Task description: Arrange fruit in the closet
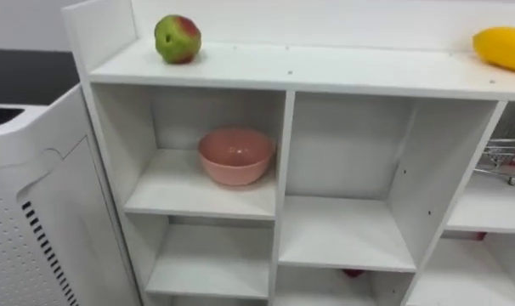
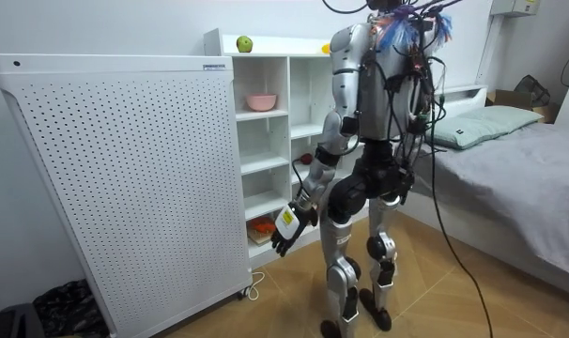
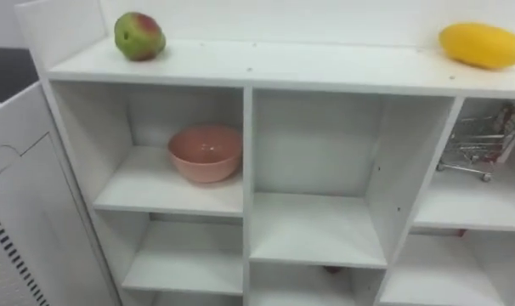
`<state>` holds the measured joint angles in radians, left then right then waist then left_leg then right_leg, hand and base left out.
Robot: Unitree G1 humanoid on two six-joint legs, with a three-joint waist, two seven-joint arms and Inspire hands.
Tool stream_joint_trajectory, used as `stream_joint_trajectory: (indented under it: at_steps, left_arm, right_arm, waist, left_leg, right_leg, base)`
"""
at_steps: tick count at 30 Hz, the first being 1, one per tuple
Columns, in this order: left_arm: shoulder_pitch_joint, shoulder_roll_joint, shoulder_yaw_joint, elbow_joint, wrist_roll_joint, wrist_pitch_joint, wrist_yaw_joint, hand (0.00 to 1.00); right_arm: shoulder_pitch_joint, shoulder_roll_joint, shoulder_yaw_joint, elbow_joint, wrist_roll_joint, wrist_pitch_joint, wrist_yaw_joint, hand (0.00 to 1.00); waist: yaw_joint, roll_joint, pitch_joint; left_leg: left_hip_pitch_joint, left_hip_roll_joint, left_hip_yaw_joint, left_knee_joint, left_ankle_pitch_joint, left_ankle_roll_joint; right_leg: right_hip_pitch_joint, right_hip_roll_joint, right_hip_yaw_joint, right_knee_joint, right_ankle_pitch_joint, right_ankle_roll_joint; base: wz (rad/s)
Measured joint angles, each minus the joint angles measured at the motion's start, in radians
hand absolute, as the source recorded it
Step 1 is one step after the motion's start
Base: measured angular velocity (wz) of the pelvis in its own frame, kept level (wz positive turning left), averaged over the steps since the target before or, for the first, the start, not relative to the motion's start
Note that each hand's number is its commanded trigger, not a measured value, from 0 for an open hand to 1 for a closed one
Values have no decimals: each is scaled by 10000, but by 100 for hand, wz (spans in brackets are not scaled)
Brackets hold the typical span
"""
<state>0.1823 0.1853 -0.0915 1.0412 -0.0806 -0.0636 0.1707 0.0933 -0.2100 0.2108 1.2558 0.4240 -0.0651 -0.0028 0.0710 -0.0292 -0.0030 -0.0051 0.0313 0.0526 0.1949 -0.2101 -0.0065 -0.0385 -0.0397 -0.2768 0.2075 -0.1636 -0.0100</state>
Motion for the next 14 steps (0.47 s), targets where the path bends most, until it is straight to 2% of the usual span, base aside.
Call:
stream_joint_trajectory:
  at_steps: [3, 5, 8, 10, 14]
  left_arm:
    - [246, -65, 158, -3, 84, -15, -6, 0]
    - [254, -110, 155, 4, 160, 7, -51, 0]
    - [241, -117, 159, 11, 447, 149, -127, 0]
    - [237, -118, 186, 15, 472, 227, -291, 0]
    - [81, -208, 612, 19, 1188, 366, -333, 0]
  right_arm:
    - [139, 228, -250, -134, -103, 0, -46, 0]
    - [213, 259, -279, -122, -115, 13, -31, 0]
    - [158, 277, -291, -124, -145, 21, 74, 0]
    - [190, 285, -369, -110, -142, 42, 154, 0]
    - [259, 380, -745, -57, -143, 251, 309, 0]
  waist:
    - [-158, 18, 18]
    - [-275, 29, 34]
    - [-350, 37, 47]
    - [-408, 88, 105]
    - [-446, 77, 144]
  left_leg:
    - [441, -19, 24, -240, -1, 1]
    - [521, -43, 16, -282, -1, 1]
    - [623, -52, 16, -296, -1, 1]
    - [759, -52, 16, -308, -1, 2]
    - [853, -43, 23, -311, -5, 5]
  right_leg:
    - [456, 49, 19, -341, 34, 67]
    - [589, 38, 20, -443, 34, 105]
    - [605, 51, 247, -433, 32, 110]
    - [738, 58, 299, -440, 32, 111]
    - [840, 72, 313, -461, 26, 116]
  base:
    - [-1]
    - [3]
    - [-2]
    - [-5]
    - [0]
